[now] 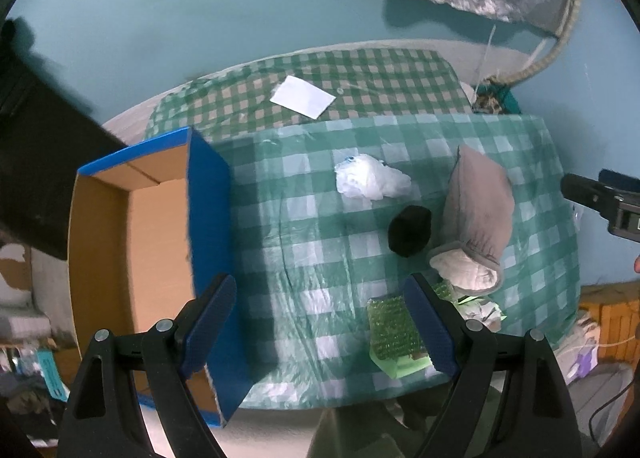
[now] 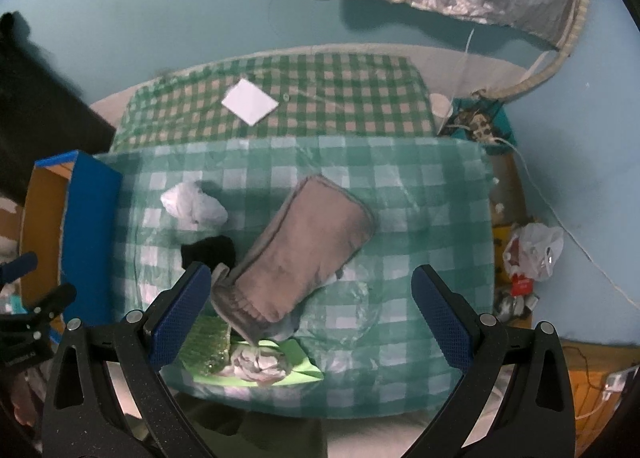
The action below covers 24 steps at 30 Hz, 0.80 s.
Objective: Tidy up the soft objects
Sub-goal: 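Move the right gripper down to the grey sock's cuff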
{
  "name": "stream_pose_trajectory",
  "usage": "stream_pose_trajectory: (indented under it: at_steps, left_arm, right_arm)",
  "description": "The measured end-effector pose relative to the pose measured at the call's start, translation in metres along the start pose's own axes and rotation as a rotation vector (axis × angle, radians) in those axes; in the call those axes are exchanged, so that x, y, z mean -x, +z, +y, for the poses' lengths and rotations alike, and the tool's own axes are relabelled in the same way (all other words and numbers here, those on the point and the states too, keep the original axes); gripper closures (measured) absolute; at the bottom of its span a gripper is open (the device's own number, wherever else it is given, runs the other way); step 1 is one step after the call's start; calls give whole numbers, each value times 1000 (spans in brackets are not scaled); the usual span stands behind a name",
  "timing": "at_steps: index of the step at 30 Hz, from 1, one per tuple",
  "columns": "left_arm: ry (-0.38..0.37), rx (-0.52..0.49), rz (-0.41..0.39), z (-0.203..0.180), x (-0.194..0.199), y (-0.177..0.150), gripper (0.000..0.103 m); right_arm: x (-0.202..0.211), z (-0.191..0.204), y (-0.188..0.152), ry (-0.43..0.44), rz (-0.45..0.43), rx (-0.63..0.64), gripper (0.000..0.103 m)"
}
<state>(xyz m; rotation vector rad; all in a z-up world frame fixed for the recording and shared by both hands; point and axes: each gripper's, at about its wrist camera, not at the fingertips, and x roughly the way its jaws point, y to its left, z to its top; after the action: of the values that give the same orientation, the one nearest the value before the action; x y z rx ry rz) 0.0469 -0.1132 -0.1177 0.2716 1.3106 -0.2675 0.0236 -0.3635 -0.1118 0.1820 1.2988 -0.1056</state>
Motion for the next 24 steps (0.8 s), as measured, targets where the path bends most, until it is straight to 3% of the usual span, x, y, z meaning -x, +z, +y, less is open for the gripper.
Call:
stream_pose_trajectory:
  at_steps: [8, 24]
  left_arm:
    - [-4, -105, 11, -31, -25, 9, 16]
    - [-48, -120, 96, -49, -91, 19, 16]
  right_arm:
    - [-55, -8, 0, 11, 107, -39, 2]
    - [-116, -13, 4, 63, 203, -127, 5]
